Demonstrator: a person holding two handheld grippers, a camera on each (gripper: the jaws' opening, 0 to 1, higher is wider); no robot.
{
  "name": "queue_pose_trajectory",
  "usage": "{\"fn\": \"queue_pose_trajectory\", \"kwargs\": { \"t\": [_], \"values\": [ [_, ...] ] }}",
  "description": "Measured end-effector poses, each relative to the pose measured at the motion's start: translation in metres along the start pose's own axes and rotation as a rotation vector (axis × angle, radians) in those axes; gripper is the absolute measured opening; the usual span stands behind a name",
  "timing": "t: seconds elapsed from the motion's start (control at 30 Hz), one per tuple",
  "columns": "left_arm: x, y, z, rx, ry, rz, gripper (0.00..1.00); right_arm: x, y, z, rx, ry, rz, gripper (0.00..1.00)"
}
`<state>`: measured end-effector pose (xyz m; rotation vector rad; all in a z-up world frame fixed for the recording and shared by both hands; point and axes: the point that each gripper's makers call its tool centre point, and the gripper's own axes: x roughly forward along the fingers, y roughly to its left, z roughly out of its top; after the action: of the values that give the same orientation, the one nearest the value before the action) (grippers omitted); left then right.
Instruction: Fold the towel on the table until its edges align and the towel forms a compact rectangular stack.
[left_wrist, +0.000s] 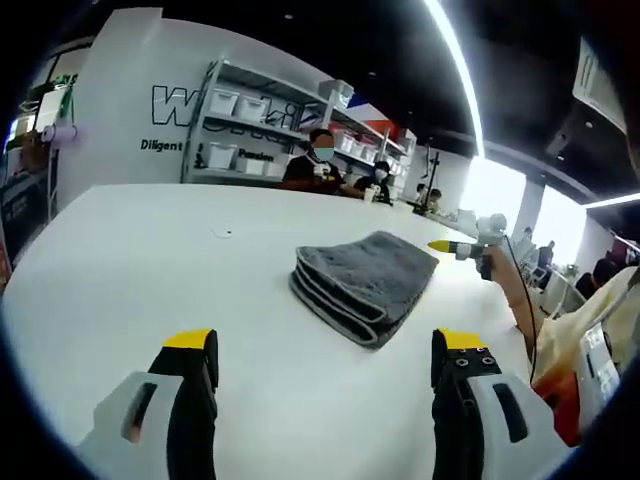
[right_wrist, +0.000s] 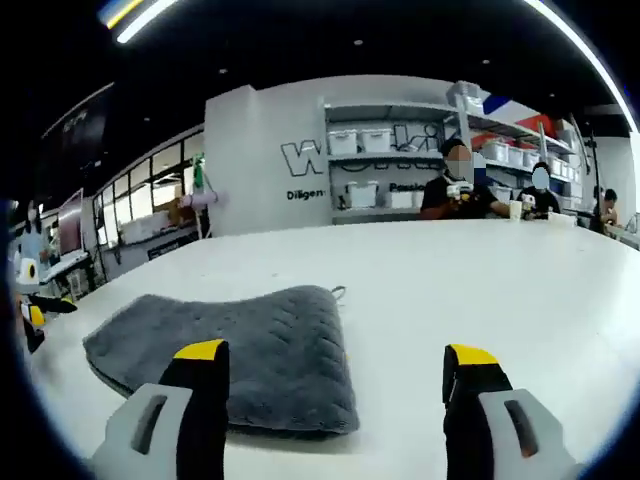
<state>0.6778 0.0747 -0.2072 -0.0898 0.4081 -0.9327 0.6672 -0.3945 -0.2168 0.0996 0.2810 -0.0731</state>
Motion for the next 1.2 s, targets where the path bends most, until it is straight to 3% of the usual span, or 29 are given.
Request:
{"fn": "queue_pose_trajectory", "kwargs": {
  "t": [0.13, 0.23, 0.33, 0.5, 0.9, 1.07, 1.2],
  "values": [
    [0.0, 0.001, 0.0, 0.002, 0.002, 0.004, 0.86, -0.004, -0.007, -0.016, 0.009, 0.047, -0.011, 1.0],
    [0.001, 0.001, -0.002, 0.002, 0.009, 0.006, 0.86, -0.005, -0.007, -0.02, 0.01, 0.059, -0.01, 0.96],
    [0.001, 0.001, -0.002, 0.001, 0.008, 0.001, 0.86, -0.008, -0.007, -0.018, 0.036, 0.046, -0.011, 0.83],
    [0.001, 0.002, -0.003, 0.002, 0.011, 0.007, 0.86, -0.009, -0.007, -0.02, 0.047, 0.037, -0.018, 0.39],
    [0.001, 0.002, -0.003, 0.0, 0.01, 0.004, 0.86, 0.001, 0.006, -0.048, 0.085, 0.132, 0.046, 0.27],
    [0.001, 0.001, -0.003, -0.002, 0.008, 0.001, 0.86, 0.003, 0.015, -0.047, 0.072, 0.123, 0.11, 0.12],
    [0.001, 0.002, -0.003, -0.002, 0.009, 0.002, 0.86, 0.003, 0.02, -0.046, 0.035, 0.116, 0.107, 0.09]
  ]
}}
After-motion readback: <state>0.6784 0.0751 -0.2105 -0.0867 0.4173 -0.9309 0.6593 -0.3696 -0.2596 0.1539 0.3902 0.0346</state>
